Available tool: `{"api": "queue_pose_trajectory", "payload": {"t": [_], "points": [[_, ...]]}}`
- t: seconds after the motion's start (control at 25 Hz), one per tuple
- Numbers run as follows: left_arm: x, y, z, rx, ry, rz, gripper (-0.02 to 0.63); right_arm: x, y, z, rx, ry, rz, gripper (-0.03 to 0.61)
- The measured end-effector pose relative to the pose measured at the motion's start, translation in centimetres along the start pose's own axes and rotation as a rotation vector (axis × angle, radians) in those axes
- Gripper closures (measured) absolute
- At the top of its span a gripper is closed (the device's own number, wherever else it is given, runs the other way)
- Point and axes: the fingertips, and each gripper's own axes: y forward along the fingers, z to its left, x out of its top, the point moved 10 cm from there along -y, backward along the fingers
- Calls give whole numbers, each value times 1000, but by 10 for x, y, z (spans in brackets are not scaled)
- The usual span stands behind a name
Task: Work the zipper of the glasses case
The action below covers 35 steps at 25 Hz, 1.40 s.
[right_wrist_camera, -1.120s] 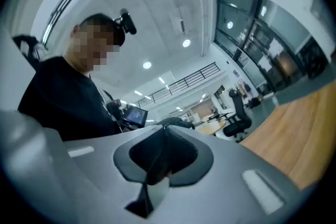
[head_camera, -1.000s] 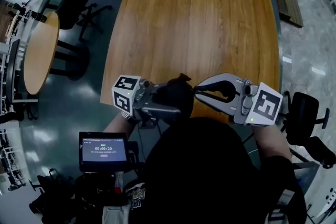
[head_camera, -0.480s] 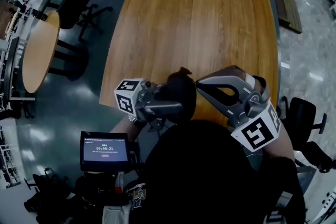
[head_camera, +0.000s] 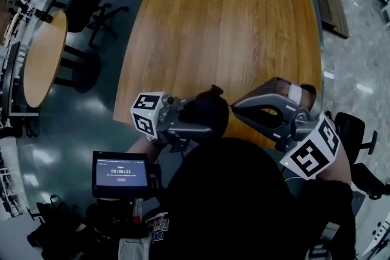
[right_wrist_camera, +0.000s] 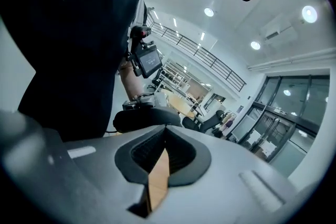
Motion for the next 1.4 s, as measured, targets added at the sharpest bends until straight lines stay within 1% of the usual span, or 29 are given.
{"api": "queue_pose_trajectory", "payload": {"t": [0.08,0.16,0.24,0.36,0.56,0.64,0.68,0.76,0.84,0.92,1.04,1.12,1.2,1.32,1.4], "points": [[3,-1,-4,-13,14,39,357,3,-1,-2,44,9,-15,575],[6,-2,-8,-23,15,71,356,3,-1,-6,74,39,-47,577],[7,-3,-8,-42,-10,74,356,2,0,-9,91,83,-83,577],[6,-7,-7,-69,-49,69,356,0,3,-12,132,130,-109,577],[5,-10,-6,-74,-51,124,354,-2,6,-13,235,193,-130,577],[6,-8,-8,-89,-48,127,353,0,5,-13,271,218,-148,575],[6,-7,-9,-94,-44,126,353,1,5,-13,282,222,-150,575],[5,-8,-8,-91,-40,128,353,3,4,-13,293,196,-128,575],[2,-8,-7,-105,-74,133,353,3,4,-12,306,180,-117,575],[-2,-10,-4,-122,-133,125,353,1,4,-12,303,172,-118,577],[-9,-10,-1,-173,-224,94,351,-2,5,-13,294,194,-147,577],[-12,-11,1,-191,-249,78,350,-4,6,-14,299,210,-160,577],[-11,-11,3,-182,-239,62,353,-9,7,-16,305,238,-168,576],[-10,-11,3,-152,-187,18,353,-12,6,-16,314,286,-163,576],[-11,-11,0,-157,-164,6,354,-8,6,-13,332,284,-154,575]]}}
